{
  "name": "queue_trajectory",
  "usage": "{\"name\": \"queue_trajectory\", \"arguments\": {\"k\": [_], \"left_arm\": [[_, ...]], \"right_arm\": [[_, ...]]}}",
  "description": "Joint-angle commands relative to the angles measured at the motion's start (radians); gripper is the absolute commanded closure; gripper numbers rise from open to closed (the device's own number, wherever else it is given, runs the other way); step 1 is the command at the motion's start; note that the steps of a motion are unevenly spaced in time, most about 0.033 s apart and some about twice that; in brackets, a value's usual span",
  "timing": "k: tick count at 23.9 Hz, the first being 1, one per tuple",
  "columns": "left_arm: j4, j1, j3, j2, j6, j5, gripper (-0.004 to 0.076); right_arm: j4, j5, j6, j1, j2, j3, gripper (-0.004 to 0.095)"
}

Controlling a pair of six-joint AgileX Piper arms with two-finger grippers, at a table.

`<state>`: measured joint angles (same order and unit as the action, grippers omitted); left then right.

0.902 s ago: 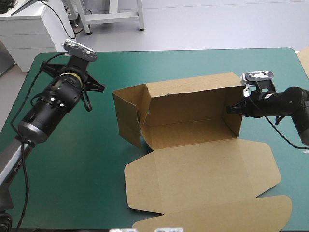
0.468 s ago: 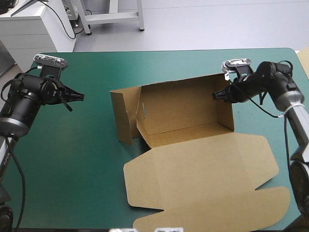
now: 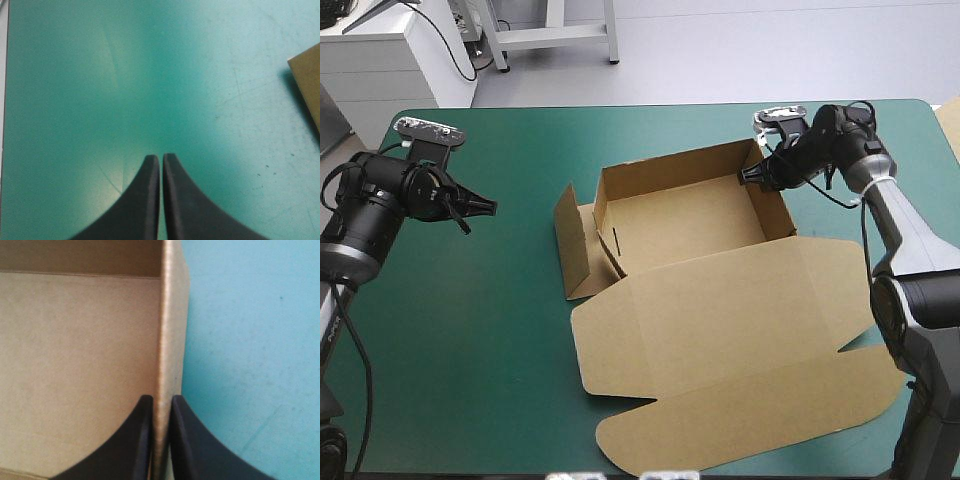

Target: Fold the box

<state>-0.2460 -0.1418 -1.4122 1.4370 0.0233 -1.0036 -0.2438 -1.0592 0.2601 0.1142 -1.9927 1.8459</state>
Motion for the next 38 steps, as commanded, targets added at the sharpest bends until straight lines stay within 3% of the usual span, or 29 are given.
{"name": "queue_trajectory", "arguments": {"k": [1,4,6,11,20,28,30,33,34,38], "left_arm": [[-0.005,0.001,-0.031,-0.039,0.000,0.033,0.0722],[-0.005,0.001,-0.031,-0.039,-0.023,0.033,0.0722],[-0.002,0.001,-0.031,-0.039,-0.018,0.033,0.0722],[-0.002,0.001,-0.031,-0.039,-0.018,0.019,0.0722],[0.000,0.001,-0.031,-0.039,-0.018,-0.016,0.0722],[0.003,0.001,-0.031,-0.039,-0.018,-0.029,0.0722],[0.003,0.001,-0.031,-0.039,-0.018,-0.029,0.0722],[0.003,0.001,-0.031,-0.039,-0.016,-0.027,0.0723],[0.003,0.001,-0.031,-0.039,-0.008,-0.023,0.0723],[0.003,0.001,-0.031,-0.039,-0.008,-0.021,0.0723]], "right_arm": [[0.018,-0.061,0.002,0.011,0.050,0.098,0.0640],[0.076,-0.097,0.002,0.011,0.050,0.175,0.0460],[0.104,-0.123,0.002,0.011,0.050,0.221,0.0421],[0.076,-0.185,0.002,0.009,0.050,0.302,0.0424],[0.054,-0.185,-0.072,0.009,0.005,0.301,0.0424],[0.045,-0.185,-0.069,0.009,-0.051,0.168,0.0427],[0.045,-0.185,-0.069,0.009,-0.052,0.164,0.0534],[0.045,-0.185,-0.069,0.009,-0.052,0.164,0.0879],[0.045,-0.185,-0.077,0.009,-0.052,0.164,0.0919],[0.045,-0.185,-0.101,0.009,-0.050,0.164,0.0928]]}}
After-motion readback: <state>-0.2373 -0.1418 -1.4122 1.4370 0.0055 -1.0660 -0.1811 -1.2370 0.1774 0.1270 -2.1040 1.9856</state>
